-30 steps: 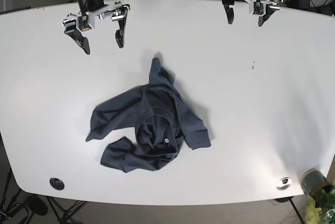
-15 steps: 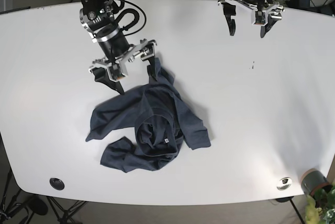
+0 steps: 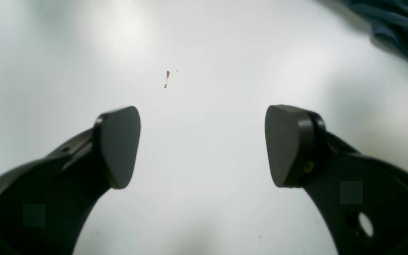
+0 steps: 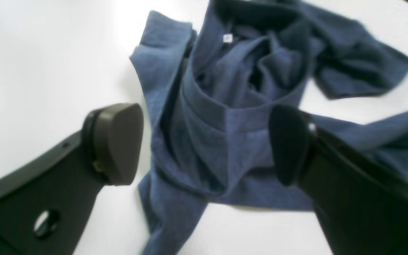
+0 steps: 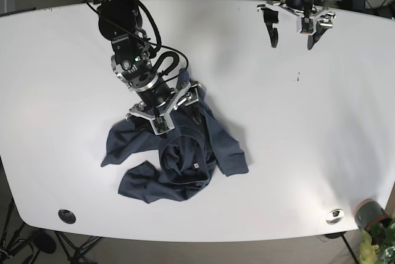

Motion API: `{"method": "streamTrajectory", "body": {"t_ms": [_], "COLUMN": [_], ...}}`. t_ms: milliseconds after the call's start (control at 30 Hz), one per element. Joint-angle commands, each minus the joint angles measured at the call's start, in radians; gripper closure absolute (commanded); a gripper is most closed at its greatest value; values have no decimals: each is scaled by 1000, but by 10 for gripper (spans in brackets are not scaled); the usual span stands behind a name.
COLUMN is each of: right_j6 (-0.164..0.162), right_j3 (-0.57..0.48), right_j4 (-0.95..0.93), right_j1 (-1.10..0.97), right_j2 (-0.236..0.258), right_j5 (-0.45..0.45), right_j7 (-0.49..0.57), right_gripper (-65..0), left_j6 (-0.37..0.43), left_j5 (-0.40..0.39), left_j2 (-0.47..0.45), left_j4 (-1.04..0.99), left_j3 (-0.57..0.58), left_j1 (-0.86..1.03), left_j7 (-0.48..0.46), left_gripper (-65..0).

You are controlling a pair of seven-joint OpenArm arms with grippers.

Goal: Fold the T-shirt properly
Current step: 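Lower the right gripper onto the crumpled navy shirt and grasp it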

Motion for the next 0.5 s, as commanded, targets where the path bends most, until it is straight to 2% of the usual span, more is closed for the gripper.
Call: {"method": "streamTrajectory", "body": {"t_ms": [0, 333, 400, 467], "right_j6": [-5, -10, -10, -10], "right_j3": [4, 6, 6, 6], "right_j4": [-46, -253, -273, -281], "right_j1": [39, 145, 153, 158], "right_j2": [0, 8, 8, 8], "right_j5": [8, 149, 163, 170], "right_j7": [23, 29, 29, 29], "right_gripper": [-517, -514, -487, -422], "left_j6": [2, 2, 2, 2], "left_j5": [0, 0, 0, 0], "left_j2": [-1, -13, -25, -30], "left_j4": [16, -16, -18, -18], "left_j3": [-2, -2, -1, -1], "left_j1": [6, -35, -38, -40], "left_j7": [-28, -28, -28, -28], "left_gripper": [-518, -518, -518, -518]}}
